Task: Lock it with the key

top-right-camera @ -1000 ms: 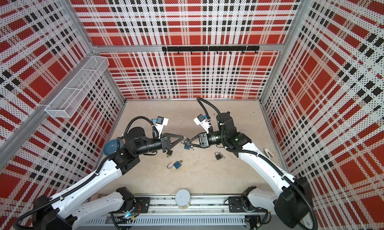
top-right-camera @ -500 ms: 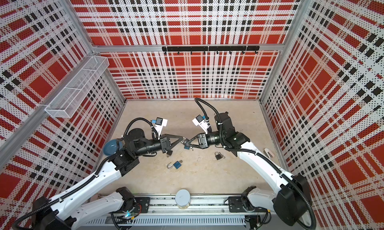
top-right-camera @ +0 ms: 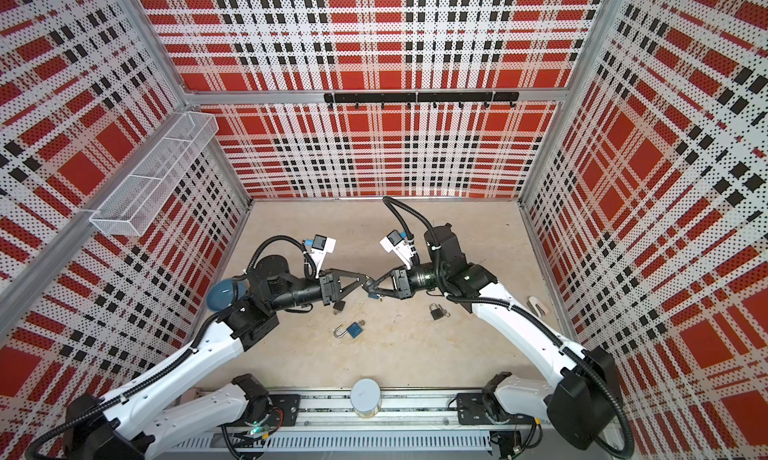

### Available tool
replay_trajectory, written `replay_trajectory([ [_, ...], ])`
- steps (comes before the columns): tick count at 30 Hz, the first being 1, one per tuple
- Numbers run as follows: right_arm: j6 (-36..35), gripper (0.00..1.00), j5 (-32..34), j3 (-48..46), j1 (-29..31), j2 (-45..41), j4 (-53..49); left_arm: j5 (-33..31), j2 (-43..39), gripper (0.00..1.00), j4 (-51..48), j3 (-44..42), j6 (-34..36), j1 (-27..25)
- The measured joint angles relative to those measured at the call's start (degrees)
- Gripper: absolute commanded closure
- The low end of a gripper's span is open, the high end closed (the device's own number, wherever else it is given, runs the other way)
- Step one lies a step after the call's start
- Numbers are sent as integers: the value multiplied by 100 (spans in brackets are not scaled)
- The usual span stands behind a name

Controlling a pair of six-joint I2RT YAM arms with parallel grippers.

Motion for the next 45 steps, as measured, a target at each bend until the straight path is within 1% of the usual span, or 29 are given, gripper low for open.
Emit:
replay_trajectory([
  [2, -15, 100, 9, 9, 0, 0, 7, 31, 0, 82, 39, 7, -48, 4],
  [3, -22, 100, 9, 9, 0, 0, 9, 39, 2, 84, 42, 9, -68, 4],
  [9, -42, 100, -68, 9, -4, 0, 61, 175, 2, 100, 144, 9, -140, 24],
  [18, -48, 100, -98, 11, -2, 0, 133, 214, -33, 100, 173, 9, -190, 59],
  [19, -50, 95, -94, 11, 0, 0, 160, 216, -44, 100, 175, 9, -192, 70],
  [21, -63, 93, -68, 13, 0, 0, 216, 216, -66, 100, 190, 9, -208, 98],
  [22, -63, 89, -55, 13, 0, 0, 254, 216, -76, 100, 203, 9, -214, 116],
  [23, -63, 85, -46, 13, 0, 0, 289, 212, -87, 100, 212, 9, -219, 133],
  [25, -63, 71, 0, 13, 7, 0, 369, 208, -103, 100, 256, 7, -232, 173],
  [27, -55, 63, 136, 13, 15, 2, 450, 120, -111, 100, 313, -9, -238, 199],
  [29, -37, 57, 238, 11, 7, 2, 525, 37, -111, 100, 424, -92, -282, 210],
  [33, 11, 51, 354, -42, -87, -13, 706, -59, -72, 100, 715, -315, -422, 267],
  [40, 177, 50, 444, -396, -520, -186, 1027, -138, 74, 100, 935, -295, -450, 470],
  [45, 275, 50, 466, -686, -791, -444, 1154, -118, 529, 100, 1012, 44, -450, 581],
])
